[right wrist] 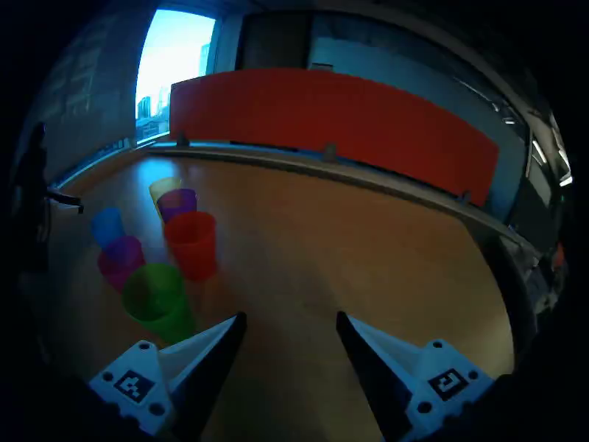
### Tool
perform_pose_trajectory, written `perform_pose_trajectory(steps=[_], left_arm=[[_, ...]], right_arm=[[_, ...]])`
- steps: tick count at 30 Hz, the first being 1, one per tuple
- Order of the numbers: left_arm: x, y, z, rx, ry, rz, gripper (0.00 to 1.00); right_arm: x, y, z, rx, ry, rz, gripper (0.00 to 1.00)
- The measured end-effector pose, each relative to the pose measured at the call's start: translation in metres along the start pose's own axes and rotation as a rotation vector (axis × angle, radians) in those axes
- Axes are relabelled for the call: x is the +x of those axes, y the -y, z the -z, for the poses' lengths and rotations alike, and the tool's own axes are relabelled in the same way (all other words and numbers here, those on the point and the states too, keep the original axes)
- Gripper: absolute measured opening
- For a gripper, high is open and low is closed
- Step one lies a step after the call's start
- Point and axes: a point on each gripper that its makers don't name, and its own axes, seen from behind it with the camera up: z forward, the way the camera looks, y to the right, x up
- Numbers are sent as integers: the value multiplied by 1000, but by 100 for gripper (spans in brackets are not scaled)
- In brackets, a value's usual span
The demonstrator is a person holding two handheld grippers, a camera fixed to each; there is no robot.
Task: Pour water
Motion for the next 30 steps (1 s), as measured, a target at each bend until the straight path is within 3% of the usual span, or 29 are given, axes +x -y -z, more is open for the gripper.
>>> perform_pose_trajectory(steps=[6, 14, 20, 30], left_arm=[[13, 0, 7, 11, -70, 32, 83], [35, -4, 19, 21, -183, 26, 83], [54, 1, 30, 64, -284, 30, 83], [60, 1, 38, 96, -368, 25, 83]], right_arm=[[9, -3, 2, -25, -54, 7, 95], [33, -11, 8, -70, -176, -33, 95], [46, -14, 13, -127, -278, -31, 95], [67, -19, 25, -189, -408, -43, 95]])
